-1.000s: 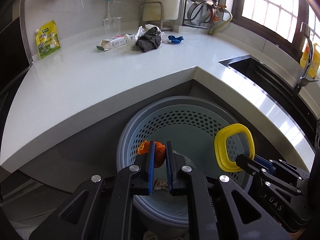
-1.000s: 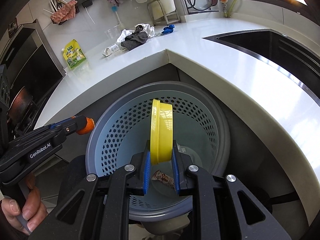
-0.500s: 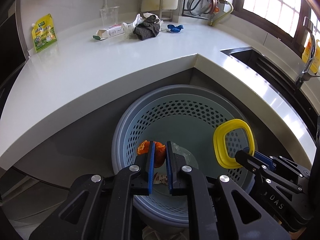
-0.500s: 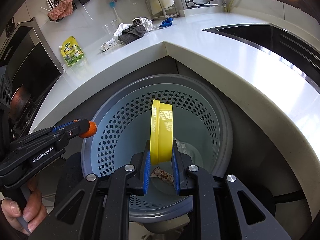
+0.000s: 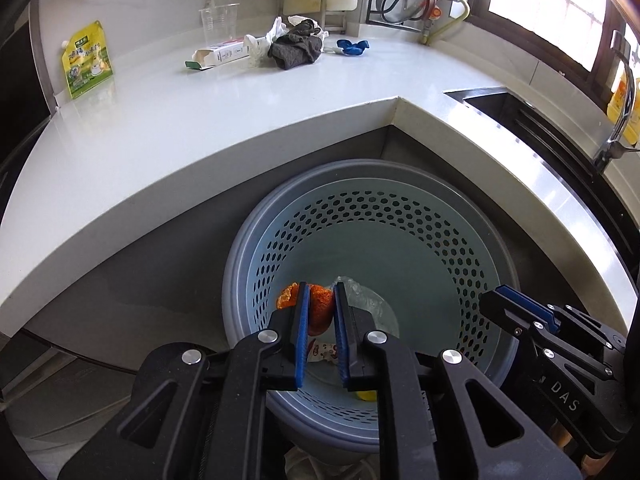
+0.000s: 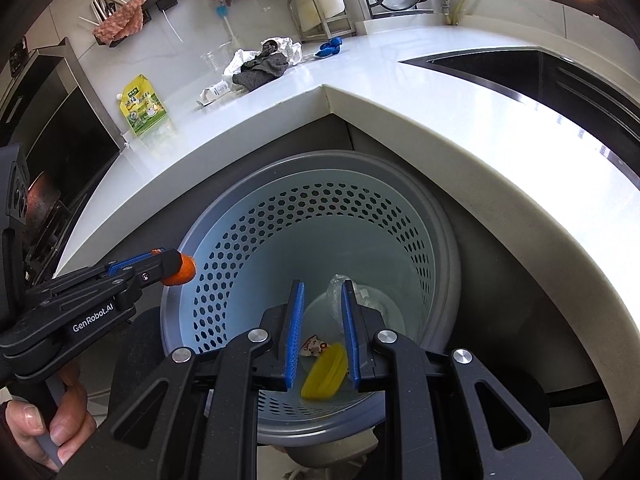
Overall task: Collect trash
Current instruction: 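Open both grippers to drop the lid and peel into the bin, then move both tools back over the counter toward the remaining trash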
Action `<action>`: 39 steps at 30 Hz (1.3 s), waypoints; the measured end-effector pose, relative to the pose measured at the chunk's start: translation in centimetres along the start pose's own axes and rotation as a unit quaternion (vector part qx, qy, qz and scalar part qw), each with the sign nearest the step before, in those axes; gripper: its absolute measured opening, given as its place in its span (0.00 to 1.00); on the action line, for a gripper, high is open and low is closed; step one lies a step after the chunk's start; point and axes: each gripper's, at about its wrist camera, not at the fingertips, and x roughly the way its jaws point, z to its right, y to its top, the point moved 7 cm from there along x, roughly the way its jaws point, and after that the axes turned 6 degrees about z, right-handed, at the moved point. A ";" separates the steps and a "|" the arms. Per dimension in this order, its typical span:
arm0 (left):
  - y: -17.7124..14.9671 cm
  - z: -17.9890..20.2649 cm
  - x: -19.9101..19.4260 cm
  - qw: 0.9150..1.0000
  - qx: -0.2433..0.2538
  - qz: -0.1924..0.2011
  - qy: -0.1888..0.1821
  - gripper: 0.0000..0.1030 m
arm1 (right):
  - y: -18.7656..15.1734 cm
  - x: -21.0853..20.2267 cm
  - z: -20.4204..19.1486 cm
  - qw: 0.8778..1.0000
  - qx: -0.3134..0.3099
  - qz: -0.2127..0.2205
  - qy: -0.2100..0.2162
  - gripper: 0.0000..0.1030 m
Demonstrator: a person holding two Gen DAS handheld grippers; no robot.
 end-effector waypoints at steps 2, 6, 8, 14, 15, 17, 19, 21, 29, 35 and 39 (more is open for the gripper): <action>0.0 -0.1 0.0 1.000 -0.001 0.000 0.001 0.14 | 0.1 -0.1 0.2 1.000 0.001 0.002 -0.002 0.23; 0.0 -0.6 -0.3 1.000 -0.003 0.002 0.005 0.20 | 0.3 -0.6 0.4 1.000 0.004 0.012 -0.006 0.36; 0.0 -0.8 -0.4 1.000 -0.005 0.003 0.007 0.28 | 0.4 -0.7 0.5 1.000 0.005 0.015 -0.008 0.38; 0.0 -1.2 -0.6 1.000 -0.010 0.009 0.015 0.48 | 0.5 -0.9 0.7 1.000 0.009 0.016 -0.010 0.41; 0.0 -1.2 -0.7 1.000 -0.010 0.010 0.015 0.48 | 0.5 -0.9 0.7 1.000 0.009 0.016 -0.010 0.42; 0.0 -1.3 -0.7 1.000 -0.011 0.009 0.015 0.48 | 0.6 -0.9 0.7 1.000 0.009 0.016 -0.011 0.42; 0.0 -1.3 -0.7 1.000 -0.011 0.009 0.016 0.48 | 0.6 -0.9 0.7 1.000 0.009 0.017 -0.011 0.42; 0.0 -1.5 -0.8 1.000 -0.012 0.010 0.017 0.52 | 0.6 -1.0 0.6 1.000 0.008 0.018 -0.011 0.44; 0.7 -2.9 -2.0 0.998 -0.028 0.032 0.039 0.68 | 1.1 -1.5 0.2 1.000 0.004 0.025 -0.014 0.48; 1.3 -4.1 -3.4 0.996 -0.036 0.058 0.051 0.75 | 1.4 -2.1 -0.4 0.999 -0.002 0.034 -0.015 0.52; 1.4 -4.9 -3.8 0.996 -0.044 0.064 0.049 0.77 | 1.4 -1.8 -0.9 0.999 -0.005 0.031 -0.017 0.53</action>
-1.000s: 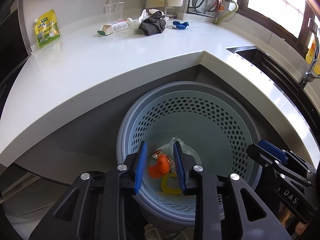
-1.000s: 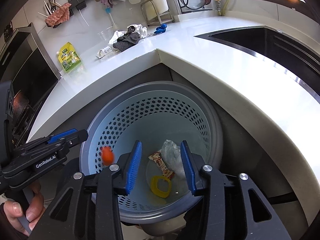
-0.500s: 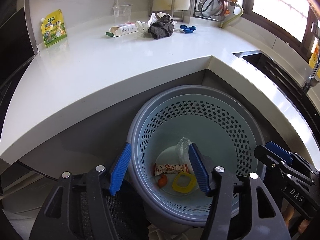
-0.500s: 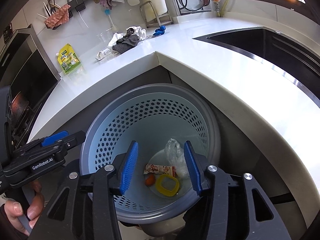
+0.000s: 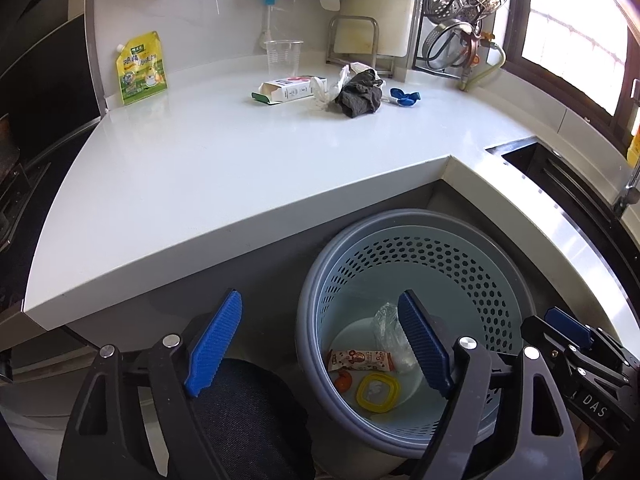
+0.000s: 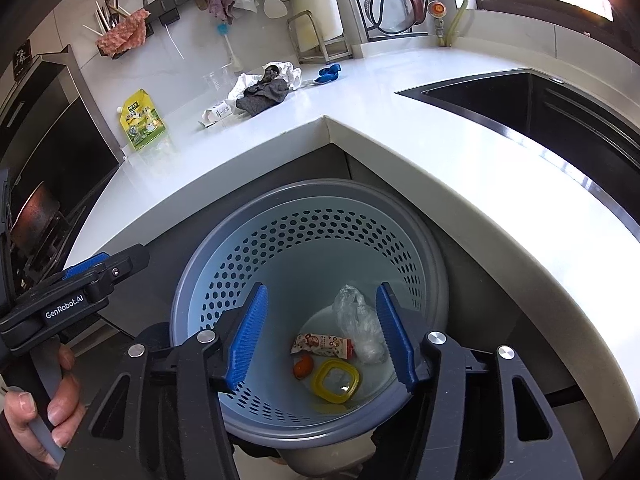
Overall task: Collect trash
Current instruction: 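Move both tools back over the counter toward the remaining trash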
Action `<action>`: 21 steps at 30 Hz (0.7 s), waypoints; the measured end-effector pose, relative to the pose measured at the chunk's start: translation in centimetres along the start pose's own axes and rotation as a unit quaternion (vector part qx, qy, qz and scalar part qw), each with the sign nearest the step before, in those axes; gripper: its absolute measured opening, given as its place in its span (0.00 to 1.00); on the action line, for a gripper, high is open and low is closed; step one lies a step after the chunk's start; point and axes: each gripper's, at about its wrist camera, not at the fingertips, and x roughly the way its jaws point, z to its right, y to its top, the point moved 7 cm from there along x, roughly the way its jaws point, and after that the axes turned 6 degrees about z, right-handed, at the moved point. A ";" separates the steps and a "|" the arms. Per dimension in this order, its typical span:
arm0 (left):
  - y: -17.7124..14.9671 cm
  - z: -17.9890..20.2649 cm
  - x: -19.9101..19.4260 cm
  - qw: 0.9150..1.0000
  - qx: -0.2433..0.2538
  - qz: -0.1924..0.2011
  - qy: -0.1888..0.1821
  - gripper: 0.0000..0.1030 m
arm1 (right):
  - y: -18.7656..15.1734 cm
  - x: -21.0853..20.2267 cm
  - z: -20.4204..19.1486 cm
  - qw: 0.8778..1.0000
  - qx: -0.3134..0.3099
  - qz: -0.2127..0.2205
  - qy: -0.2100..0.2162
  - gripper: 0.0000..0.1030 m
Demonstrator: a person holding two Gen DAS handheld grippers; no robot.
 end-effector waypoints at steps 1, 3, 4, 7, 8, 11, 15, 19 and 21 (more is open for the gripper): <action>0.0 -0.2 0.0 1.000 -0.002 0.000 0.000 0.77 | 0.0 0.1 -0.2 1.000 -0.001 0.000 0.000 0.55; 0.2 -0.6 0.1 1.000 -0.005 0.001 0.001 0.77 | 0.1 0.2 -0.6 1.000 -0.004 0.001 -0.001 0.57; 0.3 -0.9 0.1 1.000 -0.006 0.002 0.003 0.78 | 0.1 0.3 -0.8 1.000 -0.004 0.001 0.000 0.57; 0.5 -1.8 0.1 1.000 -0.011 0.007 0.007 0.78 | 0.3 0.6 -1.4 1.000 -0.008 -0.001 0.003 0.57; 0.6 -2.1 0.1 1.000 -0.013 0.008 0.008 0.78 | 0.4 0.8 -1.6 1.000 -0.011 -0.002 0.002 0.57; 0.9 -2.9 0.1 1.000 -0.020 0.012 0.010 0.78 | 0.7 1.1 -2.1 1.000 -0.016 -0.004 0.002 0.58; 1.4 -3.8 0.2 1.000 -0.025 0.016 0.009 0.78 | 1.2 1.4 -2.7 1.000 -0.023 -0.002 0.001 0.58; 2.4 -4.6 0.2 0.999 -0.026 0.025 0.011 0.79 | 2.1 1.8 -3.3 1.000 -0.027 0.002 0.000 0.60; 3.0 -5.1 0.2 0.999 -0.026 0.030 0.011 0.81 | 2.6 2.2 -3.5 0.999 -0.032 0.005 -0.002 0.61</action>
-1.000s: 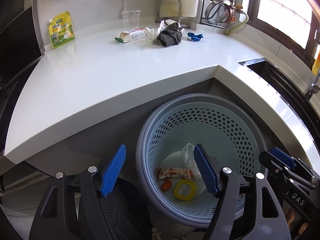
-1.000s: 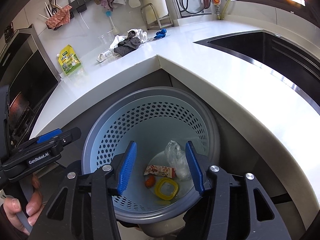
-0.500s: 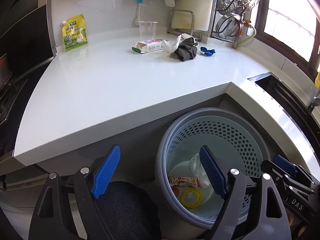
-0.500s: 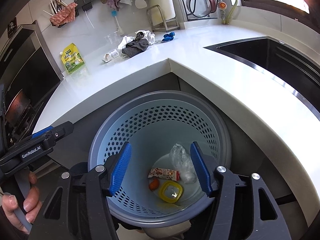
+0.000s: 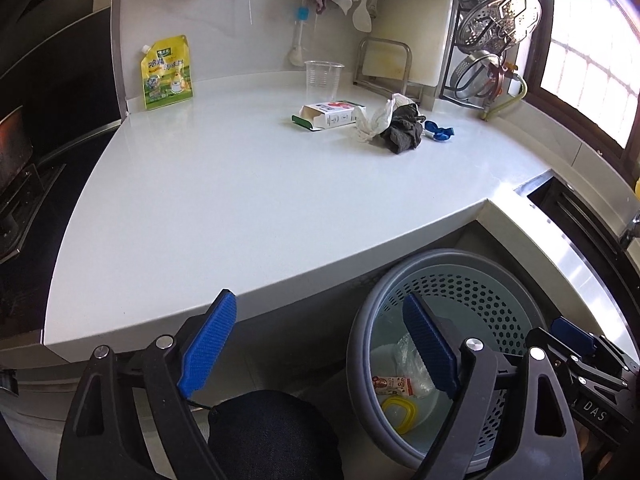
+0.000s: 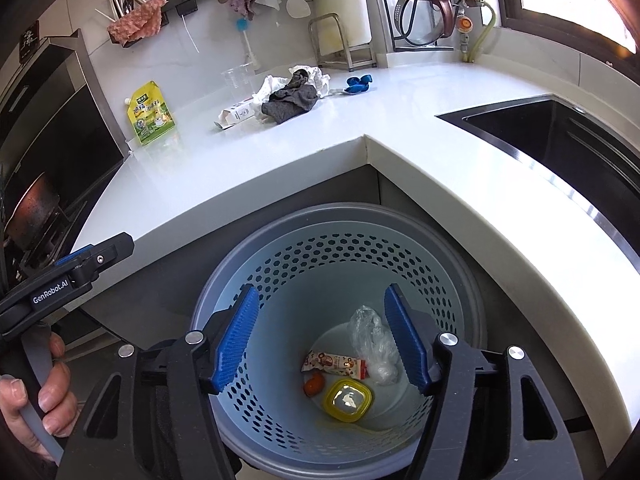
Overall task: Collect trash
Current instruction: 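Move both tools back over the counter toward the remaining trash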
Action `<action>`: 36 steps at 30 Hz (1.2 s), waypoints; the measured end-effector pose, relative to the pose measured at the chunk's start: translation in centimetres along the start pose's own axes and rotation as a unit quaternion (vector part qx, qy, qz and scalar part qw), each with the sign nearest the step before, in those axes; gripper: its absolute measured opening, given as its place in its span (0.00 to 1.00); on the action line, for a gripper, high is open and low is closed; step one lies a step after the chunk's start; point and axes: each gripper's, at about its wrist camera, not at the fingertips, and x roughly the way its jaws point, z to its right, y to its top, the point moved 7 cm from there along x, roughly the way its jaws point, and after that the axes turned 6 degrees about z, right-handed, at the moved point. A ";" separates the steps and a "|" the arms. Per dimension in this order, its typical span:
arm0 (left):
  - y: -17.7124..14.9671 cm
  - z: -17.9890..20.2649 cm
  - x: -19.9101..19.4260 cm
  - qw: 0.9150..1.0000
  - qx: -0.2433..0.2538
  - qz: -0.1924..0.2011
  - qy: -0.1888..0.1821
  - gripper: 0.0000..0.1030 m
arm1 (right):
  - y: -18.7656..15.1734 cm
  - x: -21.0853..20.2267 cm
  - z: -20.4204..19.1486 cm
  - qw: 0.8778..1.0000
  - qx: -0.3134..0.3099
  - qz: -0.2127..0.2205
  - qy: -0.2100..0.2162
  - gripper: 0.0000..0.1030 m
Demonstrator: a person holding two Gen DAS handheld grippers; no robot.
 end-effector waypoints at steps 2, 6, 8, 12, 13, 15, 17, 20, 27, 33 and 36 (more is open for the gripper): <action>0.7 -0.4 0.1 1.000 0.001 0.005 0.001 0.82 | 0.7 0.3 -0.3 1.000 -0.004 0.002 0.000 0.62; 2.3 -1.1 0.9 1.000 0.001 0.012 0.001 0.82 | 2.4 0.9 -0.5 1.000 -0.008 0.012 0.001 0.63; 3.3 -1.4 1.4 1.000 0.000 0.014 -0.001 0.82 | 3.4 1.2 -0.7 1.000 -0.011 0.017 0.000 0.63; 5.9 -1.6 2.4 1.000 0.004 0.023 -0.004 0.82 | 5.6 2.0 -0.8 0.999 -0.017 0.027 0.002 0.63; 6.6 -1.6 2.7 1.000 0.005 0.025 -0.005 0.83 | 6.3 2.2 -0.9 0.999 -0.020 0.030 0.002 0.63; 8.1 -1.7 3.4 1.000 0.002 0.029 -0.009 0.86 | 7.7 2.7 -0.8 0.999 -0.021 0.034 0.005 0.64; 9.5 -1.9 4.3 0.999 -0.002 0.031 -0.009 0.86 | 9.2 3.4 -0.5 0.999 -0.019 0.036 0.008 0.64; 11.6 -2.0 6.1 1.000 0.001 0.031 -0.006 0.86 | 11.4 4.5 0.1 0.999 -0.017 0.037 0.008 0.64; 15.2 -2.0 11.3 1.000 0.008 0.010 -0.005 0.86 | 16.5 7.7 2.3 0.999 -0.008 0.039 0.000 0.64; 16.7 -2.3 16.4 1.000 0.004 -0.017 0.000 0.86 | 19.6 12.1 3.8 1.000 -0.006 0.020 -0.010 0.64; 17.2 -2.4 18.5 1.000 0.005 -0.030 0.002 0.86 | 20.6 14.8 4.3 1.000 -0.002 0.004 -0.012 0.64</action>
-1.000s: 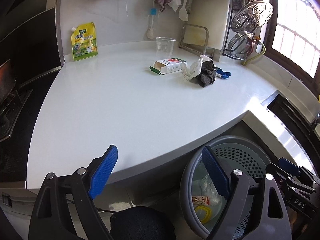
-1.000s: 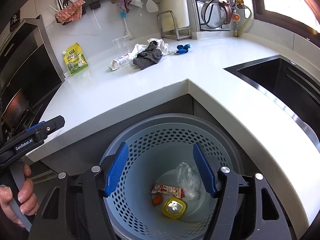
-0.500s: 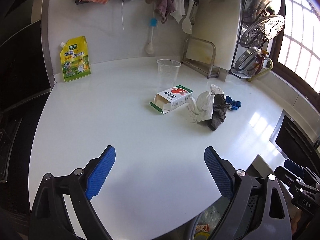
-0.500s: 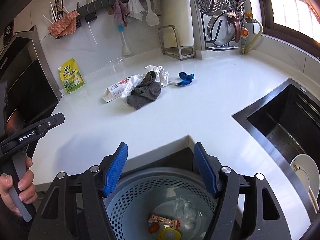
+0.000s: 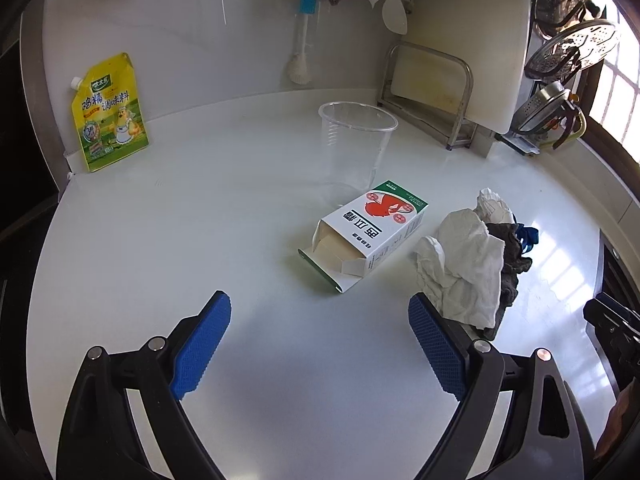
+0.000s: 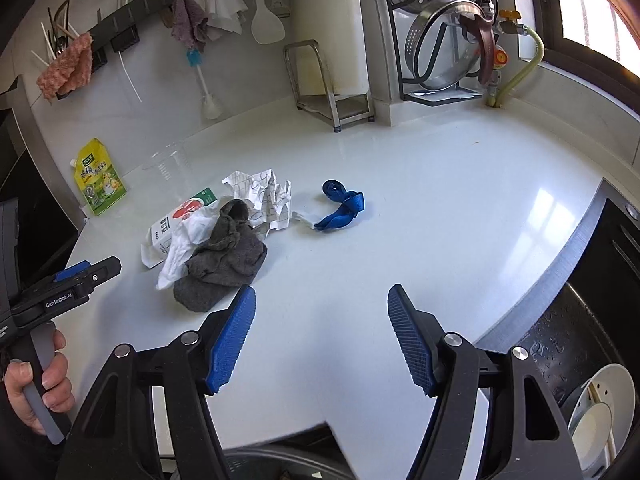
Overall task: Collect trash
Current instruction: 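Move both tools back over the counter toward the remaining trash, then grasp the blue strap with the right gripper while the left tool approaches the carton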
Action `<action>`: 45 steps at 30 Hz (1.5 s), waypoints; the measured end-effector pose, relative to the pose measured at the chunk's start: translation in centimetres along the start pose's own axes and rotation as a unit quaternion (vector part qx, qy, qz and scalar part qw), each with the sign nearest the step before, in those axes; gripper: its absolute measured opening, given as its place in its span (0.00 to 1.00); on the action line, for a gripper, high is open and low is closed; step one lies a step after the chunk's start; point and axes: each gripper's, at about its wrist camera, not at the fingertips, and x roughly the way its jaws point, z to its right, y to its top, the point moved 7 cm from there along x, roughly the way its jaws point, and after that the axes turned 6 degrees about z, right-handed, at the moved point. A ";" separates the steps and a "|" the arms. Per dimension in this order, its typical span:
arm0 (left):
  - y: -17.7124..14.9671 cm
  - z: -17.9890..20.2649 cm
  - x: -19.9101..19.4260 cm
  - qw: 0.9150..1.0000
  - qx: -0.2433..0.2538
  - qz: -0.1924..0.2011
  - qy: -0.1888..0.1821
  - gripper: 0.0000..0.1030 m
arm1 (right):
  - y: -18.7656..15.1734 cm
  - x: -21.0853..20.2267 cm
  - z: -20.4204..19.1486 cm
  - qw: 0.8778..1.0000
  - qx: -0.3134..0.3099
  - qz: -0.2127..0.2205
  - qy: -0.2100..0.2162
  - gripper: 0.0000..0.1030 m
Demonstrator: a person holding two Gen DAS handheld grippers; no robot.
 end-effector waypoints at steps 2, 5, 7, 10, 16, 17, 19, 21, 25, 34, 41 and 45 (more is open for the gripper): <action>0.3 0.1 1.2 1.000 0.001 -0.008 -0.002 0.86 | 0.6 1.8 0.2 1.000 -0.008 -0.008 -0.009 0.64; 0.8 0.4 2.4 1.000 0.010 -0.011 0.000 0.86 | 1.2 4.3 0.5 0.999 -0.018 -0.021 -0.018 0.64; 1.1 0.5 2.9 1.000 0.013 -0.010 0.000 0.86 | 1.7 5.7 1.0 0.999 -0.019 -0.030 -0.019 0.64; 1.3 0.8 3.5 1.000 0.017 -0.012 -0.002 0.86 | 2.3 7.5 1.2 0.999 -0.023 -0.047 -0.012 0.64; 1.7 1.2 4.4 1.000 0.025 -0.013 -0.002 0.86 | 3.0 10.0 1.2 0.997 -0.046 -0.062 -0.028 0.64; 1.8 1.2 4.5 1.000 0.024 -0.014 -0.003 0.86 | 3.1 10.3 1.2 0.996 -0.047 -0.064 -0.030 0.64; 1.9 1.3 4.7 1.000 0.023 -0.016 -0.004 0.86 | 3.2 10.8 1.2 0.996 -0.045 -0.070 -0.026 0.64; 1.9 1.3 5.0 1.000 0.024 -0.019 -0.003 0.86 | 3.4 11.1 1.1 0.996 -0.047 -0.070 -0.028 0.64; 2.1 1.2 5.5 0.999 0.022 -0.025 -0.005 0.86 | 3.9 11.8 0.9 0.996 -0.051 -0.071 -0.027 0.64; 2.0 1.2 6.3 0.999 0.019 -0.035 -0.010 0.86 | 3.9 11.9 0.1 0.994 -0.080 -0.065 -0.032 0.30; 1.8 1.7 6.7 0.999 0.031 -0.041 -0.014 0.86 | 3.6 11.0 -0.6 0.995 -0.078 -0.063 -0.013 0.19; 2.1 2.1 7.0 0.998 0.049 -0.041 -0.015 0.86 | 3.8 10.4 -0.4 0.997 -0.056 -0.060 0.007 0.19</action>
